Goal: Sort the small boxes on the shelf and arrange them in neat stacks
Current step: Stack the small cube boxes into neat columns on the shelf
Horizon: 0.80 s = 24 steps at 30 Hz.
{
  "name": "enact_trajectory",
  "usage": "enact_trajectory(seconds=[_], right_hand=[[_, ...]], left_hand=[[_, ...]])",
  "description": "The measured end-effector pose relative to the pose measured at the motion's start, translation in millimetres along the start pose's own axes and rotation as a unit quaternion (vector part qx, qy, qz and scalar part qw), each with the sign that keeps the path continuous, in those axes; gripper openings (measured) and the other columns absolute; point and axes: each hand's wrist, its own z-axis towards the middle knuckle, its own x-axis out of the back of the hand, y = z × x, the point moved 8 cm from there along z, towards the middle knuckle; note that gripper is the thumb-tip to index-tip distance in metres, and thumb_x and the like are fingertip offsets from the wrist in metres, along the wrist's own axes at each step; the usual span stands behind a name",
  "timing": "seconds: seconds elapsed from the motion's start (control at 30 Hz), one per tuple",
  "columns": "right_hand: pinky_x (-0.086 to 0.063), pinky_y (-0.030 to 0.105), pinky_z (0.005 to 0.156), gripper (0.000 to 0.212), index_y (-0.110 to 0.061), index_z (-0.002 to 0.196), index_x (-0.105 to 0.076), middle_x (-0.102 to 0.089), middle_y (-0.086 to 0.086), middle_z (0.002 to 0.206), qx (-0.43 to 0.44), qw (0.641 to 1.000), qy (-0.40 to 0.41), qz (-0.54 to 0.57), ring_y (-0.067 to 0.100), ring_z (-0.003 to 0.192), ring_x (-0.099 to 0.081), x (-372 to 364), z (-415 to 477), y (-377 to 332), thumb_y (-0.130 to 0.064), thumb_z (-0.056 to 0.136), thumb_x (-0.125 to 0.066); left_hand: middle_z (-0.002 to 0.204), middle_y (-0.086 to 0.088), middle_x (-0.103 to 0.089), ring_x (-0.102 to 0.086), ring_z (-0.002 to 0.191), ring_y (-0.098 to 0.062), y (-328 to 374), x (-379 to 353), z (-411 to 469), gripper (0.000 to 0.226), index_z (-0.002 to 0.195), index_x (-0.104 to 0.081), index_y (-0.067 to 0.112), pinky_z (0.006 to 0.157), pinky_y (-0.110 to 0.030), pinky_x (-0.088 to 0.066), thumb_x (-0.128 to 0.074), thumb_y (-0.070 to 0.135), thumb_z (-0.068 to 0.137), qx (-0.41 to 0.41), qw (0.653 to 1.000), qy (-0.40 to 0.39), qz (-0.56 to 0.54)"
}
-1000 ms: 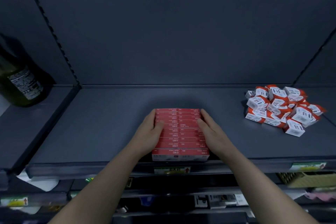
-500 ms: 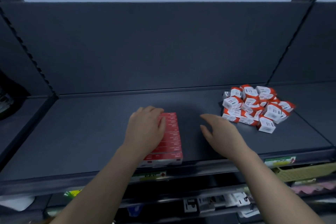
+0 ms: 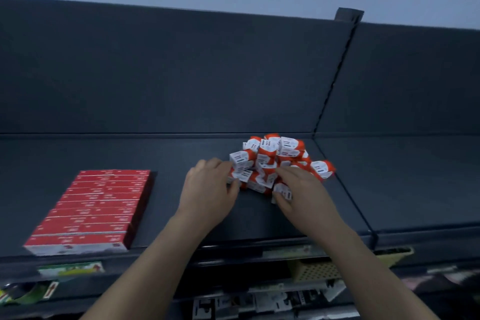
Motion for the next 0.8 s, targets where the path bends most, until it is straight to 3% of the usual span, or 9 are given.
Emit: enact_trajectory(seconds=[0.17,0.27,0.4,0.53,0.8], right_hand=[[-0.028,0.031,0.11,0.078,-0.02,0.14,-0.04,-0.038,-0.001,0.146,-0.023,1.0,-0.016,-0.015,0.018,0.134,-0.034,7,-7,47,-0.052,0.076,-0.07],[-0.028,0.032,0.111,0.084,-0.026,0.143,-0.032,-0.03,-0.006,0.15,-0.028,0.998,-0.05,0.008,0.015,0.136,-0.028,3,-2,59,-0.058,0.075,-0.067],[-0.032,0.021,0.1,0.078,-0.027,0.141,-0.037,-0.03,-0.012,0.148,-0.033,0.995,-0.061,0.074,0.009,0.131,-0.035,-7,6,63,-0.051,0.076,-0.071],[-0.03,0.023,0.105,0.081,-0.025,0.146,-0.031,-0.025,-0.009,0.154,-0.048,0.994,-0.054,0.077,0.008,0.139,-0.026,-18,20,67,-0.05,0.079,-0.069],[-0.027,0.019,0.103,0.075,-0.023,0.144,-0.037,-0.029,-0.009,0.15,-0.073,0.988,-0.045,0.128,0.009,0.136,-0.031,-29,49,72,-0.046,0.08,-0.069]], left_hand=[[0.152,0.001,-0.021,-0.026,0.137,-0.023,33,-36,3,0.079,0.145,-0.023,0.036,0.108,-0.042,-0.032,-0.058,0.063,0.079,0.041,0.996,-0.059,-0.046],[0.158,0.003,-0.001,-0.007,0.145,-0.025,40,-60,10,0.097,0.148,-0.007,0.042,0.112,-0.047,-0.028,-0.061,0.07,0.072,0.053,0.989,-0.129,-0.053],[0.158,0.004,-0.002,-0.004,0.145,-0.023,40,-75,23,0.1,0.147,-0.002,0.047,0.11,-0.045,-0.03,-0.067,0.064,0.073,0.053,0.986,-0.139,-0.074],[0.158,0.004,-0.003,-0.007,0.144,-0.022,33,-81,37,0.096,0.147,-0.003,0.047,0.109,-0.043,-0.032,-0.067,0.057,0.077,0.051,0.987,-0.121,-0.09],[0.158,0.002,-0.003,-0.008,0.143,-0.025,18,-86,67,0.095,0.148,-0.007,0.045,0.109,-0.043,-0.031,-0.068,0.055,0.077,0.052,0.986,-0.121,-0.105]])
